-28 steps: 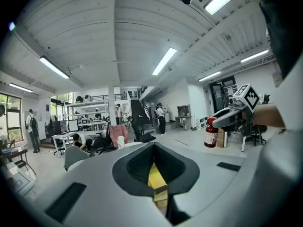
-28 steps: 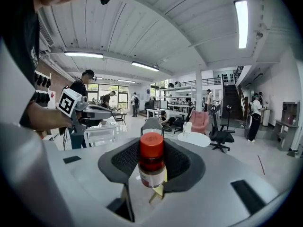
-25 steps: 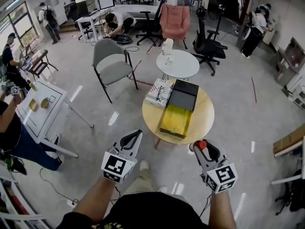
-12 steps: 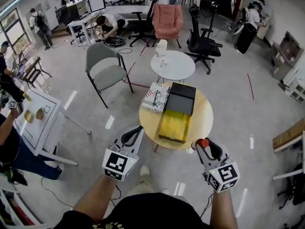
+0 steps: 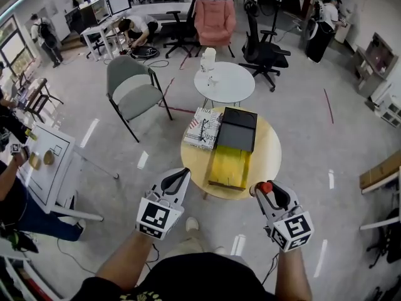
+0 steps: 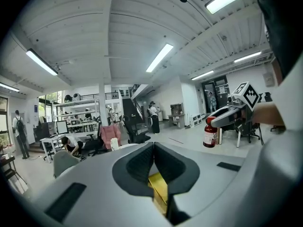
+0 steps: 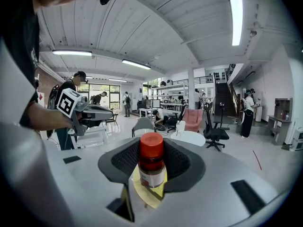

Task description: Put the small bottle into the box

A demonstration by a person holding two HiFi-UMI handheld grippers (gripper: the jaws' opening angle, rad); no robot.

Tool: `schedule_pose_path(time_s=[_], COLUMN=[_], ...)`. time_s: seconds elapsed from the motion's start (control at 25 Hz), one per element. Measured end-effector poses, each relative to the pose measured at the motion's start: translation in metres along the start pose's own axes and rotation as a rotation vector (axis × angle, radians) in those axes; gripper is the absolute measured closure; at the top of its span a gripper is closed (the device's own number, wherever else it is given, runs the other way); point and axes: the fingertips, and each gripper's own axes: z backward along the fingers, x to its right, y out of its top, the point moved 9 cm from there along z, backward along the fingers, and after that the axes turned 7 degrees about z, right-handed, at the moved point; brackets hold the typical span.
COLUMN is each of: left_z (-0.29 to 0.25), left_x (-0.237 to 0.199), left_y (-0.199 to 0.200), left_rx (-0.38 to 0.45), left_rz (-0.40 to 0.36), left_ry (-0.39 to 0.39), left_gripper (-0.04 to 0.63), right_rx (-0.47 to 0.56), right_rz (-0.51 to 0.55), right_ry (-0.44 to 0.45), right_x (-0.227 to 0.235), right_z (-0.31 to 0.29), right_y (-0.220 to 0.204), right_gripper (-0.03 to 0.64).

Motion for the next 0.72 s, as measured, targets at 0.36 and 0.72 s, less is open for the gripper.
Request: schedule_pose_path(time_s=[0.36,0.72], left_z=[-0.027,-0.057], left_x=[-0.022,-0.036], left_y=[0.001,-0.002], left_rx=[-0.012,-0.029], left_rz=[0.012,0.01], left_ry=[-0.016,-0.053], left_gripper=[0.577,0.577], right_rx=[-0.012,-0.03], right_rz=[-0.014,-0.03], right_ry=[0.004,-0.012], right_x=[0.012,0.025], right_z=[-0.031,-0.055], right_y=[0.003,0.006], right_gripper=[0.46,0.46])
